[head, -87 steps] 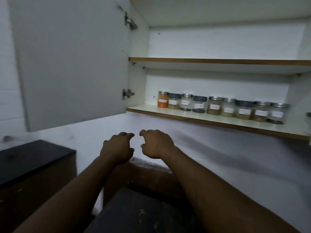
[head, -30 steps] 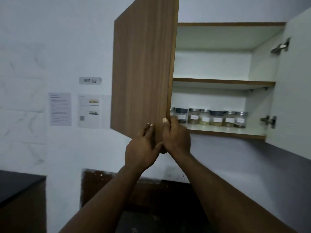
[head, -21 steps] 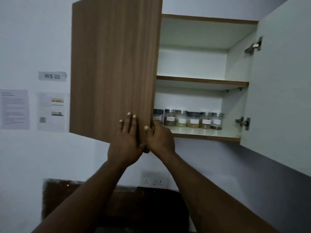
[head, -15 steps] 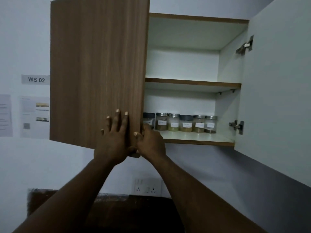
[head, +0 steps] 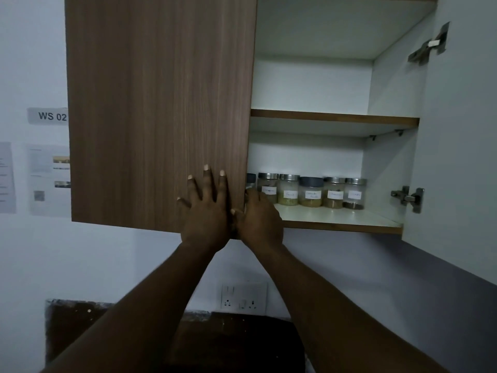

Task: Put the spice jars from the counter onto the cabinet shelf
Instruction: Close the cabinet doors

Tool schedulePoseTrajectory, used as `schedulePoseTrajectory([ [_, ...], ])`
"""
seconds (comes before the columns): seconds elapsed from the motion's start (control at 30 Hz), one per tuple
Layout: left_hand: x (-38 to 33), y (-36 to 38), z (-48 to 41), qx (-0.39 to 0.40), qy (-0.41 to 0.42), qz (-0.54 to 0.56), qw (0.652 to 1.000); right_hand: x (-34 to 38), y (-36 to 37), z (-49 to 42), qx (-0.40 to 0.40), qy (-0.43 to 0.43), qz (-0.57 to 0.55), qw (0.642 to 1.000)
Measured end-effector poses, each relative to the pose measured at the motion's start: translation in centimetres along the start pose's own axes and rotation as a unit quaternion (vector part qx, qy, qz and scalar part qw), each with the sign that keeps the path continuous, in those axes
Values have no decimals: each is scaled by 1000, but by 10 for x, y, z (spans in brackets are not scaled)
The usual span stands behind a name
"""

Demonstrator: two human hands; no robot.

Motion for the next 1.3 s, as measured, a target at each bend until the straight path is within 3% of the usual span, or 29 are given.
schedulePoseTrajectory([
  [0.3, 25, 26, -14, 59, 53, -31, 996, -1, 24, 1, -23, -61, 140, 988],
  [0.57, 31, 36, -14, 45, 51, -24, 997, -1, 34, 1, -9, -61, 176, 983],
  [0.93, 20, 22, -6, 109, 65, 17, 992, -1, 13, 14, 86, -46, 228, 969],
  [1.13, 3, 20, 13, 139, 110, 88, 980, -9, -24, 34, 25, -25, 242, 970],
  [1.3, -48, 1, 19, 107, 180, 126, 970, -25, -69, 57, -9, 2, 275, 961],
])
Point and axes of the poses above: each hand's wrist, its own z-axis away from the middle knuckle, its own y-axis out of the palm, x = y × z, the point moved 5 cm from there along -z, towards the middle knuckle, and after that the axes turned 12 degrees about y, right-handed, at the moved point
